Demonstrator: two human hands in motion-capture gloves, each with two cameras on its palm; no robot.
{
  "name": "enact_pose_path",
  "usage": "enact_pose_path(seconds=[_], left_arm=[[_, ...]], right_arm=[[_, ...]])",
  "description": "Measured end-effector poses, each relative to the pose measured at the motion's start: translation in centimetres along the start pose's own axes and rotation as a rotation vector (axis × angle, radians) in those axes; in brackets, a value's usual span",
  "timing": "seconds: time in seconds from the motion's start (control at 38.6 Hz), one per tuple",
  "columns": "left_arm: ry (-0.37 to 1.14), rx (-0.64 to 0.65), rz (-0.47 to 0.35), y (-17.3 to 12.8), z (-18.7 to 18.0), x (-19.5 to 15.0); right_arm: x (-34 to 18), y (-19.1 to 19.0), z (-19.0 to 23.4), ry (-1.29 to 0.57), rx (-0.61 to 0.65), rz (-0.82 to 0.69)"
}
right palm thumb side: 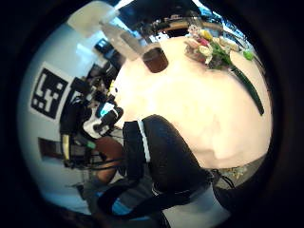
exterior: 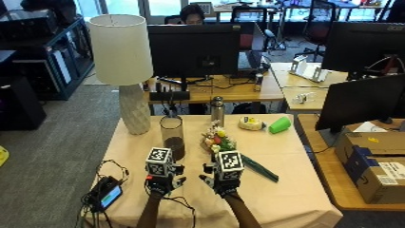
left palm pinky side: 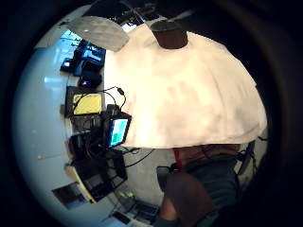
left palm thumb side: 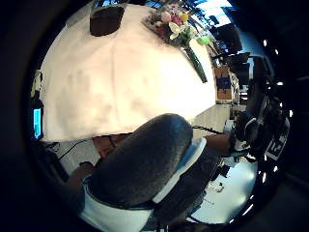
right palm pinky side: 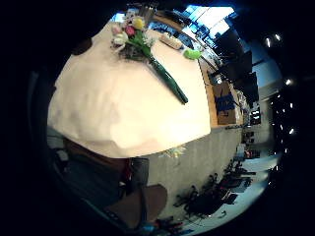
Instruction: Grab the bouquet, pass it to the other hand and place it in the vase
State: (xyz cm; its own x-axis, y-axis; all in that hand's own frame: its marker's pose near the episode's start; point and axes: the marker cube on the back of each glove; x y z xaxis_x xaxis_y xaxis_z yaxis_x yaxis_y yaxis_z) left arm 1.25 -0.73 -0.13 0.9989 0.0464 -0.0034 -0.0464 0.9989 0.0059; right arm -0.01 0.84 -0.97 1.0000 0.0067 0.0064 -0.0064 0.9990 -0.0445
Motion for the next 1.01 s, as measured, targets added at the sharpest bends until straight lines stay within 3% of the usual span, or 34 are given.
enact_pose_path(seconds=[0.52,0.75,1.01], left_arm=[[0.017,-0.009,-0.013,-0.5,0.5,-1.3],[0.027,-0.003,0.003,-0.1,0.4,-1.1],[0.044,-0.039,-0.001,-0.3,1.4,-1.0]], right_arm=[[4.9,-0.6,1.3,0.008,-0.048,0.065],[11.6,-2.1,3.1,0.018,-0.080,0.169],[19.9,-6.4,10.0,-0.037,-0.143,0.255]])
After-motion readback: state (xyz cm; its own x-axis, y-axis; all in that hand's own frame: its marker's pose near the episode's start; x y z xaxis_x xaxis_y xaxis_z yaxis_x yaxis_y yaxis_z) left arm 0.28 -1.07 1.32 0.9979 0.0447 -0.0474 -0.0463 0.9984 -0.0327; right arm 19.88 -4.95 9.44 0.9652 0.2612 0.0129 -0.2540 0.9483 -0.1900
